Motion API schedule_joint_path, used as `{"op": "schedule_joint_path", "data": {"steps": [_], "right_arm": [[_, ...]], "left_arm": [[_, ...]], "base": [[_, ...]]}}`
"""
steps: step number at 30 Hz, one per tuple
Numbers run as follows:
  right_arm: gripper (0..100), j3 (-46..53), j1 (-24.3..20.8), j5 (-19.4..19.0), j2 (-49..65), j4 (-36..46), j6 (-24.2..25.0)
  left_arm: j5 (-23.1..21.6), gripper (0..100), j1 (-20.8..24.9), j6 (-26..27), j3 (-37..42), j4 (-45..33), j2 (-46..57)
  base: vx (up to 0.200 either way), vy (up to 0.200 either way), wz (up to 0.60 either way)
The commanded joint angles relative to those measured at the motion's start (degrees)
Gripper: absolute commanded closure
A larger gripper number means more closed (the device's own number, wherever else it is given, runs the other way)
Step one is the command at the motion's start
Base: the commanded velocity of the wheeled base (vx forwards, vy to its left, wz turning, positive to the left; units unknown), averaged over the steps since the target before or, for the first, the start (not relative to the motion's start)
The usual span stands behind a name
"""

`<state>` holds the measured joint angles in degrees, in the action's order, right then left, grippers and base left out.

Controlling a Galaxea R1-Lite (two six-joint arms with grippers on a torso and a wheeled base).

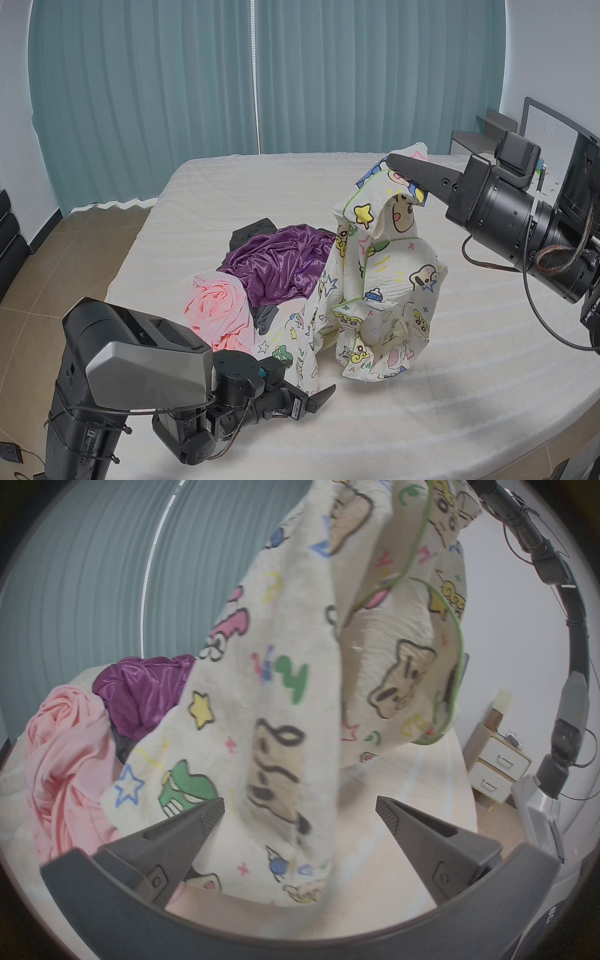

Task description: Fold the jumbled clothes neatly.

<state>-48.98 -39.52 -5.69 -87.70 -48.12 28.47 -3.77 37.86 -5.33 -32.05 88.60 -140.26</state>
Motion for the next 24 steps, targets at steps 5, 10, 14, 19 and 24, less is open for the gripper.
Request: {"op": "schedule_joint_path", "data": {"steps": [5, 10, 14, 19, 24], "right_arm": [[100, 0.0, 0.0, 0.0, 0.1, 0.0, 0.0], [100, -0.1, 0.0, 0.0, 0.1, 0.0, 0.0], [100, 0.0, 0.1, 0.0, 0.2, 0.0, 0.0], [100, 1.8, 1.4, 0.0, 0.3, -0.1, 0.0], [100, 3.0, 3.4, 0.0, 0.3, -0.3, 0.0]], "left_arm": [[3.9, 0, -0.9, 0.1, -0.6, 1.4, -1.2], [4.6, 0, -1.7, 0.1, -7.9, 1.4, -6.3], [4.5, 100, -1.9, -0.7, -9.0, 1.4, -7.8], [4.6, 100, -2.3, -2.7, -6.9, 1.4, -6.6], [4.0, 100, -4.5, -3.4, -0.3, 1.4, -2.2]], "base": [[0.000, 0.000, 0.00], [0.000, 0.000, 0.00], [0.000, 0.000, 0.00], [0.000, 0.000, 0.00], [0.000, 0.000, 0.00]]}}
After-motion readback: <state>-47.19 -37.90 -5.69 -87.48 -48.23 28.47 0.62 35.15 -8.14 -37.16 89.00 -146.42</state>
